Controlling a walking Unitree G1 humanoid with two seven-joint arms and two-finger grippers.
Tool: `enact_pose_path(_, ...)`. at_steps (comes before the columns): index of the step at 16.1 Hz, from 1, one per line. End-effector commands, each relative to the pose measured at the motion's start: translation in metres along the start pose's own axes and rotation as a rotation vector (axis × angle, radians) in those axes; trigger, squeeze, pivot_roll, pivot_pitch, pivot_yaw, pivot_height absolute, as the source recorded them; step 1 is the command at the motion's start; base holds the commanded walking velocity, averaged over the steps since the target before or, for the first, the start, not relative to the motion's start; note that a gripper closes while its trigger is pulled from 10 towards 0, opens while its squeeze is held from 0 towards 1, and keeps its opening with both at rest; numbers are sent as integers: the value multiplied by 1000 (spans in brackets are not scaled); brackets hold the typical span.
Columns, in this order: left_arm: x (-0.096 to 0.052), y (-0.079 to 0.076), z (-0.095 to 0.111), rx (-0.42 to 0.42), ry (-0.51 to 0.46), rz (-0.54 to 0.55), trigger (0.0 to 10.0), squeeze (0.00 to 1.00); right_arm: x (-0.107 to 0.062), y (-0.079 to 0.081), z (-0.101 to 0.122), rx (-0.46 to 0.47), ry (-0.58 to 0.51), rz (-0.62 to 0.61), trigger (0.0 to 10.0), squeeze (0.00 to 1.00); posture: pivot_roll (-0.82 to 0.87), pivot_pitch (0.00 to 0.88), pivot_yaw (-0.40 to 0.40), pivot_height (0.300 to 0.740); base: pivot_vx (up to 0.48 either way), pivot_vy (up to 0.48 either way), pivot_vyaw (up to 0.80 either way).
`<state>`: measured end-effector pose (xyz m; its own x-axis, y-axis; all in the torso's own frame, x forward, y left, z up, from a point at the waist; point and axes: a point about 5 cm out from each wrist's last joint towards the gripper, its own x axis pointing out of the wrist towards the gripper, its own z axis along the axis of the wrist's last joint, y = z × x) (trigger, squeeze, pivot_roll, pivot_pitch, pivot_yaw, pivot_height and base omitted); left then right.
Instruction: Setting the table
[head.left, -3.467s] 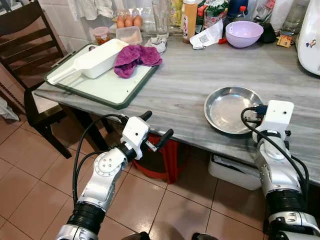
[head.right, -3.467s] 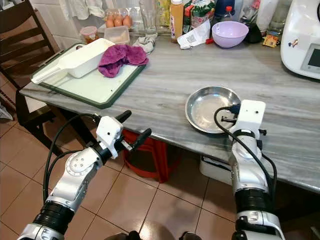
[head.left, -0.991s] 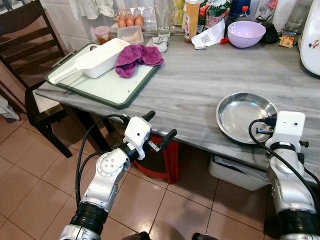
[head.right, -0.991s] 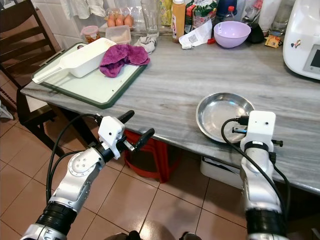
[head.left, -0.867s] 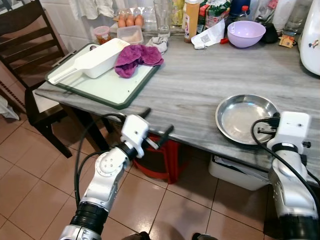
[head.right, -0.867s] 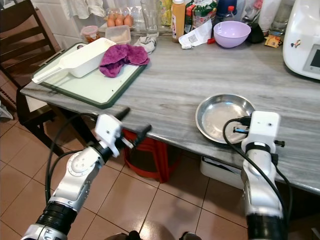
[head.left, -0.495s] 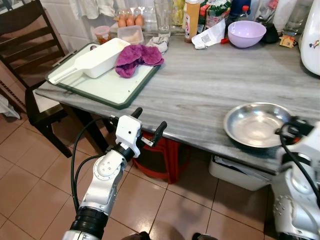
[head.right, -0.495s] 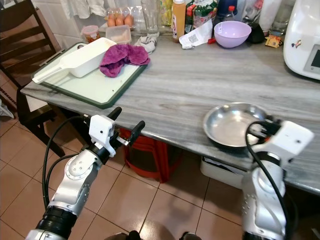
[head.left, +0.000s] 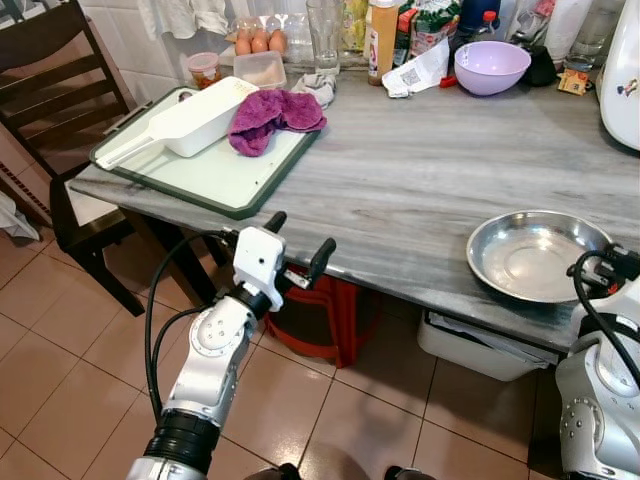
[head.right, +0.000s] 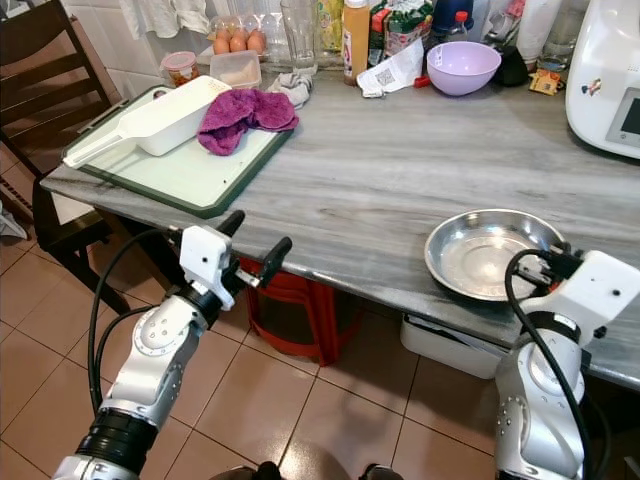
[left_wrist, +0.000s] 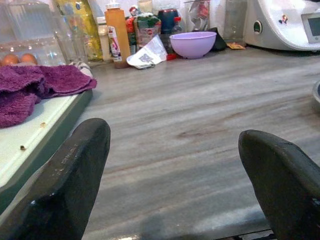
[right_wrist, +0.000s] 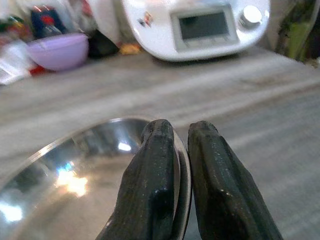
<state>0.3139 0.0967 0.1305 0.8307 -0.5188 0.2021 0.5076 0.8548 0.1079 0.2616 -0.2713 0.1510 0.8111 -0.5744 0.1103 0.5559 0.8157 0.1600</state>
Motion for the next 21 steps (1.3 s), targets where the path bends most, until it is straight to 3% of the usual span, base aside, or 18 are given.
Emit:
enact_pose_path(1, -1, 4, -3, -4, 18, 12, 10000, 0, 3, -3, -8, 30, 46, -31, 10000, 0, -171, 116, 110, 740, 0, 0, 0)
enact_pose_path(3, -1, 4, -3, -5, 18, 14, 10000, 0, 7, 3, -2, -18, -1, 9, 10000, 0, -171, 116, 110, 740, 0, 0, 0)
enact_pose_path(4, -1, 4, -3, -6, 18, 15, 10000, 0, 14, 15, 7, -149, -80, 92, 10000, 0, -171, 116, 110, 740, 0, 0, 0)
enact_pose_path(5, -1, 4, -3, -7, 19, 14, 10000, 0, 17, 19, 9, -200, -94, 114, 10000, 0, -169, 116, 113, 740, 0, 0, 0)
enact_pose_path(7, -1, 4, -3, -7, 19, 11, 10000, 0, 37, 41, -1, -483, -43, 272, 10000, 0, -161, 118, 113, 740, 0, 0, 0)
enact_pose_path(8, -1, 4, -3, -7, 20, 11, 10000, 0, 38, 43, -2, -510, -38, 296, 10000, 0, -161, 118, 113, 740, 0, 0, 0)
enact_pose_path(12, -2, 6, -3, -3, 19, 19, 10000, 0, 49, 48, 5, -396, -32, 292, 10000, 0, -158, 117, 111, 740, 0, 0, 0)
enact_pose_path(14, -3, 7, -3, -2, 18, 28, 10000, 0, 49, 49, -14, -467, 91, 340, 10000, 0, -142, 120, 103, 740, 0, 0, 0)
enact_pose_path(15, -4, 7, -3, -1, 18, 29, 10000, 0, 51, 44, -17, -534, 112, 329, 10000, 0, -143, 122, 106, 740, 0, 0, 0)
enact_pose_path(17, -3, 8, -3, 0, 18, 27, 10000, 0, 48, 43, -30, -680, 205, 431, 10000, 0, -143, 122, 106, 740, 0, 0, 0)
enact_pose_path(19, -2, 8, -2, 1, 18, 23, 10000, 0, 55, 34, -19, -657, 133, 340, 10000, 0, -148, 124, 110, 740, 0, 0, 0)
enact_pose_path(21, -1, 8, -1, 2, 15, 22, 10000, 0, 56, 35, -14, -482, 107, 310, 10000, 0, -151, 123, 110, 740, 0, 0, 0)
